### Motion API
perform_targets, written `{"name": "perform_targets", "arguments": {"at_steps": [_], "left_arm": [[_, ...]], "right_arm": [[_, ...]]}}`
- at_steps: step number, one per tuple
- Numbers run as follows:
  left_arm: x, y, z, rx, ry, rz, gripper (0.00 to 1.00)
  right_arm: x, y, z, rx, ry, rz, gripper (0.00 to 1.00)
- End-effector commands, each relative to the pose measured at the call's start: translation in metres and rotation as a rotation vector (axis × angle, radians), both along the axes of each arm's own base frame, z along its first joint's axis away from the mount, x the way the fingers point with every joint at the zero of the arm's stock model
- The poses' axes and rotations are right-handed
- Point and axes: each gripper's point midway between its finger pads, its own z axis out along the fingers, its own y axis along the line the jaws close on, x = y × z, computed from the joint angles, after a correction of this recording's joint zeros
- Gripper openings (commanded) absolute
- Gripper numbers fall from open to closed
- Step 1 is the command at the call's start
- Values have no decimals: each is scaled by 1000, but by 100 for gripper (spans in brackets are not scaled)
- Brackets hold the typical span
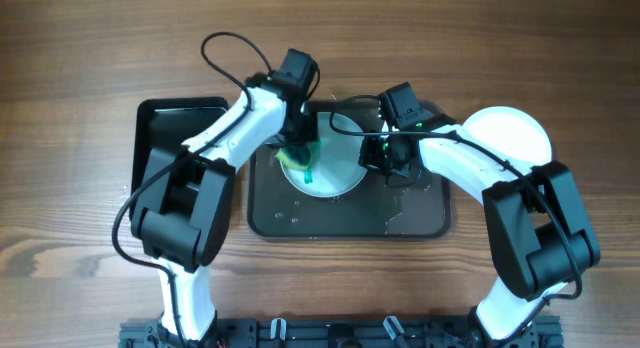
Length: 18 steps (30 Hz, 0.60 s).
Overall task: Clean dirty plates on tray and stack at the side
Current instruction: 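Scrub the last plate with the sponge in the left gripper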
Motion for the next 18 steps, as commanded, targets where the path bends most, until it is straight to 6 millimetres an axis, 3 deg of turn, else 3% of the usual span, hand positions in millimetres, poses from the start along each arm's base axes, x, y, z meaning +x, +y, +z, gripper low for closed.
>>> {"name": "perform_targets", "arguments": {"at_steps": [1,3,6,8,10,12,13,14,17,18], "left_arm": [[-32,-17,-29,-4,80,-73,4],[-50,-36,-34,-92,161,-111,4],[-85,-96,-6,-464,293,-293,4],[-85,-101,-3,-486,288,-302,4],[-71,-96,-8,-449,231,-286,4],[-35,-55,-26,-228,121,-129,4],[-8,-10,-33,-31,27,2,4],[4,13,-33,67,-22,66,4],[26,71,-24,303,-142,260,4],[26,75,-23,321,-151,280,4]], "right_arm": [[8,1,1,1,-13,-14,4],[8,4,2,17,-21,9,4],[8,4,2,17,-21,8,4],[8,4,2,17,-21,8,4],[8,4,2,17,-21,9,4],[8,4,2,16,-19,9,4],[6,3,1,13,-9,8,4],[4,3,1,13,-1,7,4],[2,3,1,14,9,7,4],[2,3,1,14,10,8,4]]}}
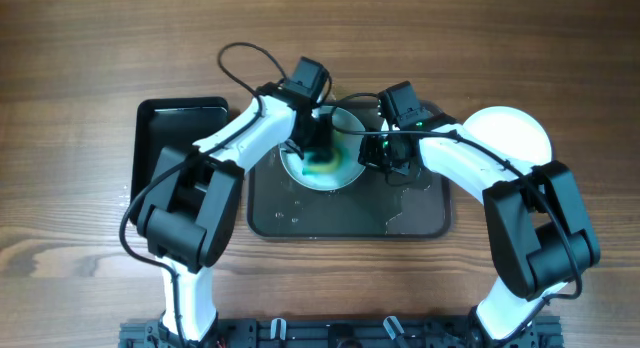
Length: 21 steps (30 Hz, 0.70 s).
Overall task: Clean dirty plates on tray and stack at the side
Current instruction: 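Scrub the last plate with the sponge in the left gripper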
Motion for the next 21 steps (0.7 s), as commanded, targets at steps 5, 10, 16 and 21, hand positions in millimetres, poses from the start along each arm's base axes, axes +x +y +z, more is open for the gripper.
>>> {"name": "perform_targets", "arguments": {"at_steps": [5,10,16,21], "left_arm": [[-21,72,-25,270,112,117,4],[-93,-36,14,-434,379,-348,4],[-38,-54,13,-466,155,-309,4],[11,56,-21,190,-11,146,4]], "right_arm": [[-9,3,-2,18,55,13,4],[-10,4,-2,24,56,16,4],[-10,4,-2,23,57,18,4],[-10,4,-2,23,56,19,4]]}}
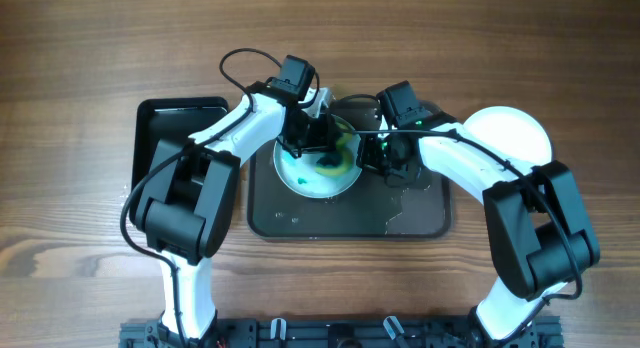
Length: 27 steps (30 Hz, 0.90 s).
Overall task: Clean dirty plates on tray and stack at the side
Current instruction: 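Scrub the last plate with the sponge in the left gripper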
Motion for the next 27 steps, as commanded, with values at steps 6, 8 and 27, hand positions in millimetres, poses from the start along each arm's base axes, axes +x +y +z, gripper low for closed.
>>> {"name": "perform_targets", "arguments": {"at_steps": [6,8,27], "left_arm": [[-14,145,-10,787,-5,310,4],[-24,131,-14,727,45,210,4],[32,24,-10,272,-193,55,4]], "right_arm": [[1,-4,-5,-20,6,-7,4],[1,-4,-5,-20,5,-6,4],[3,-3,-4,-14,-1,-4,4]]}}
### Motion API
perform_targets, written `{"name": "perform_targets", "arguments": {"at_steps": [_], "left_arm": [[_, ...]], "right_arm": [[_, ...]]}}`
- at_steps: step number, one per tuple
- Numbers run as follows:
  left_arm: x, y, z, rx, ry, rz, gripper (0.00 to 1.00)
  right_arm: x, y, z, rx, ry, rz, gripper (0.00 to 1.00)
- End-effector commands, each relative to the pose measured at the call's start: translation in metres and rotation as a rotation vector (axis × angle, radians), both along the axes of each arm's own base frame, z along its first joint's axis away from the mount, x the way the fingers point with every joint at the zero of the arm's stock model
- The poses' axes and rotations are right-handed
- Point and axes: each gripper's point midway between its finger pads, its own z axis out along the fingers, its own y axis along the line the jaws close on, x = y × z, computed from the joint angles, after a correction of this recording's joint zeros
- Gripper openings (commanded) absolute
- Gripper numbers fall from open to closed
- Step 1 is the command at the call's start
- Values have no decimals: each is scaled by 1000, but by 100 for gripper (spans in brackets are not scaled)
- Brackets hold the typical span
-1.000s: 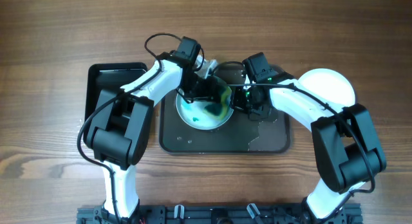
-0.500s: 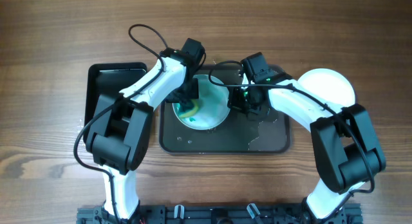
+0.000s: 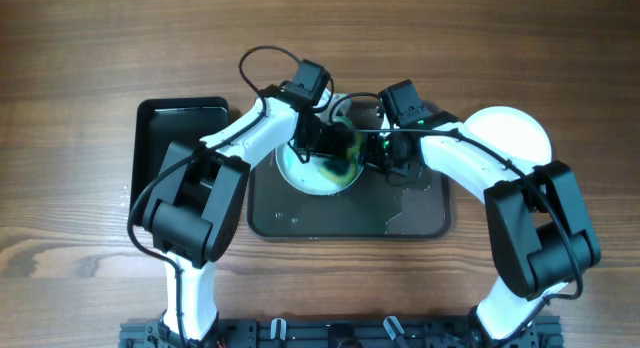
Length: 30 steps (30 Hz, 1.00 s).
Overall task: Clean dirty plates on tray and stack at the side
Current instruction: 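Scrub the last plate with the sponge in the left gripper, then tilt the plate up with the right gripper and lower it back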
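A white plate (image 3: 300, 174) with greenish smears lies on the dark brown tray (image 3: 350, 220) in the overhead view. My left gripper (image 3: 334, 148) is over the plate's right half, shut on a green and yellow sponge (image 3: 341, 160) pressed to the plate. At the plate's right rim my right gripper (image 3: 378, 154) holds the plate's edge, its fingers mostly hidden under the wrist.
A clean white plate (image 3: 512, 134) sits on the table at the right, partly under the right arm. A black tray (image 3: 176, 128) lies to the left of the brown tray. Water drops and a wet patch mark the brown tray's floor.
My left gripper with the sponge has moved a little right across the plate, toward the right gripper. The right arm and the plate stay where they were.
The sponge was first on the plate's left part in my left gripper. It then stood at the plate's middle, then right of middle, and now sits near the right rim. Green smears have spread on the plate. My right gripper kept the rim throughout.
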Motion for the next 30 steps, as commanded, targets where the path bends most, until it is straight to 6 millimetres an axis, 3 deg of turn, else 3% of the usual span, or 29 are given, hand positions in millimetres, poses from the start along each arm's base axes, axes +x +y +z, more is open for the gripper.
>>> {"name": "perform_targets", "arguments": {"at_steps": [1,3,5,10,15,17,20,25,30], "left_arm": [[49,62,-14,342,-173,299,4],[60,101,-10,530,-255,425,4],[60,120,-1,619,-285,484,4],[47,126,25,606,-258,532,4],[13,126,51,435,-53,520,4],[11,130,58,358,6,545,4],[12,132,61,286,48,558,4],[14,127,62,277,34,548,4],[19,125,63,265,15,550,4]], "right_arm": [[-2,0,-5,-10,13,3,4],[-2,0,-5,-10,13,5,4],[-2,0,-5,-11,12,6,4],[-3,0,-5,-12,13,11,4],[-2,0,7,-10,-20,41,4],[-4,-7,15,-51,-40,41,4],[-8,-19,35,-138,-95,52,4],[-22,-47,78,-429,-253,48,4],[-34,-70,146,-746,-537,18,4]]}}
